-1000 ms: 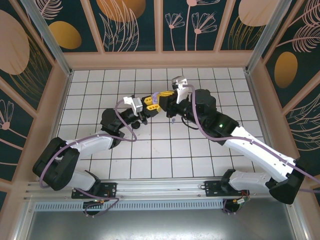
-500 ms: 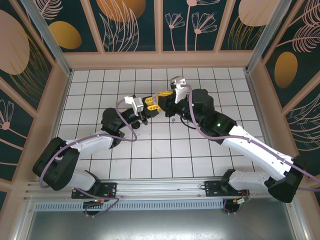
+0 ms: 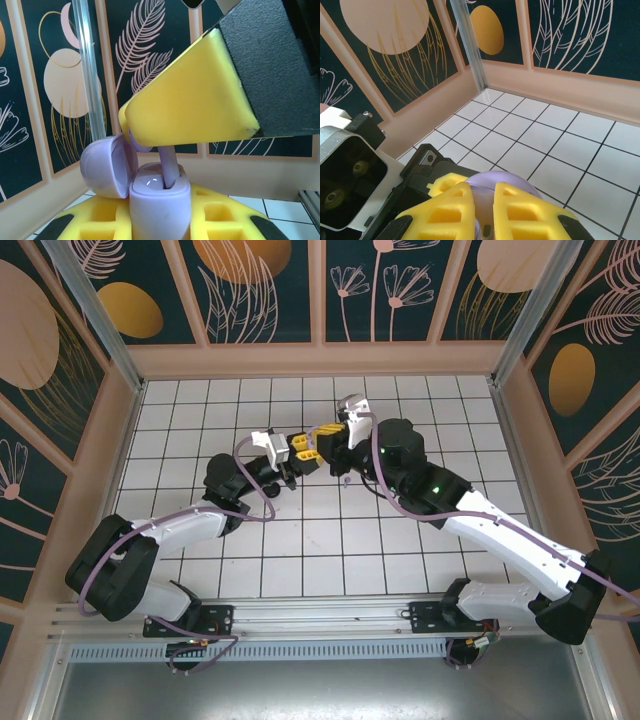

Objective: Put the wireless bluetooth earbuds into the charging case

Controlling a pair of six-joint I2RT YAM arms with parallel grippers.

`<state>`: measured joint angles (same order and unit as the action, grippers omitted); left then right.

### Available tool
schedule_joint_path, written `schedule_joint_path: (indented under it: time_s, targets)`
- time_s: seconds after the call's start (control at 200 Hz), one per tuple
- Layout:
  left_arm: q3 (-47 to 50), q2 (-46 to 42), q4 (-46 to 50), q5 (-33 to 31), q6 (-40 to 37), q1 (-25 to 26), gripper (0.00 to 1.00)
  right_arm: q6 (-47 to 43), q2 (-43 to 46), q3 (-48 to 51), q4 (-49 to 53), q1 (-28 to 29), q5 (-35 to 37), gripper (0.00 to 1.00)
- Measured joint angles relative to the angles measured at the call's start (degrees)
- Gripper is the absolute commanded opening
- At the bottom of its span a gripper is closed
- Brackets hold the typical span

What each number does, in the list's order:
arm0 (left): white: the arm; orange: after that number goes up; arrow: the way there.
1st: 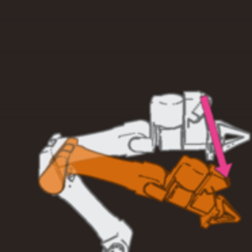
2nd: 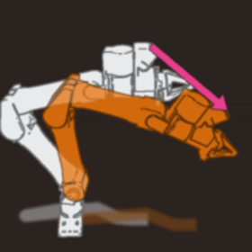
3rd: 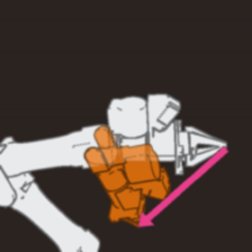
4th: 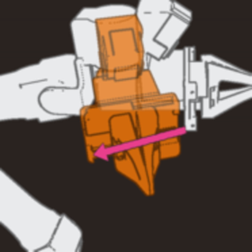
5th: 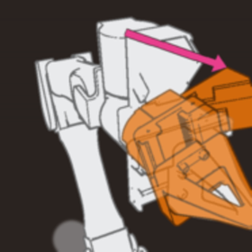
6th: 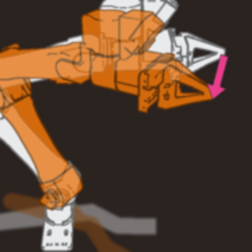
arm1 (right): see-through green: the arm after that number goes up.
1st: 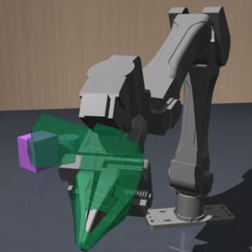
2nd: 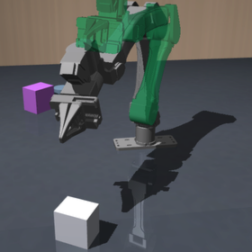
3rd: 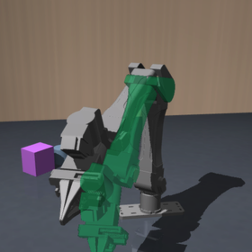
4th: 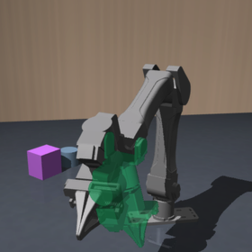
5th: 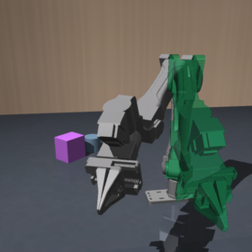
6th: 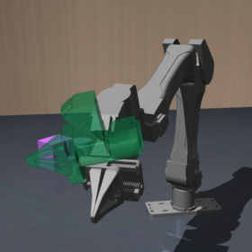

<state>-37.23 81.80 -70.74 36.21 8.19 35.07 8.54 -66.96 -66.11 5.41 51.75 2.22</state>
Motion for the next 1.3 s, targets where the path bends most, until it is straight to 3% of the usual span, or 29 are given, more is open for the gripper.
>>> schedule_joint_path:
  time_s: [0.445, 0.505, 0.666, 0.886, 1.021, 1.146, 1.296]
  targets:
    - [-0.15, 0.0, 2.08, -0.44, 0.07, -0.02, 0.0, -4.7, -2.01, -1.44, 3.65, 0.42, -0.9, 0.13]
    - [-0.17, 0.0, 2.01, -0.68, 0.07, -0.09, 0.0, -5.25, -2.49, -2.25, 4.26, 0.55, -0.48, 0.19]
    - [-0.2, 0.0, 2.14, -1.29, 0.04, -0.04, 0.0, -5.38, -3.21, -3.58, 6.08, 1.46, 0.92, 0.51]
    - [-0.17, -0.11, 1.46, -3.89, -0.11, 0.11, 0.0, -1.92, -2.29, -7.21, 9.81, 1.51, 4.44, 0.64]
    - [0.5, -0.46, 0.46, -5.66, -0.44, 0.11, 0.0, 2.21, 2.08, -7.93, 10.8, -1.9, 5.92, 0.65]
    - [1.68, -1.11, -0.07, -7.1, -0.48, 0.11, 0.0, 7.04, 5.86, -8.13, 11.67, -8.41, 6.4, 0.65]
    - [3.82, -2.45, -0.79, -8.87, -0.7, 0.11, 0.0, 12.76, 4.11, -7.89, 14.1, -15.47, 6.16, 0.64]
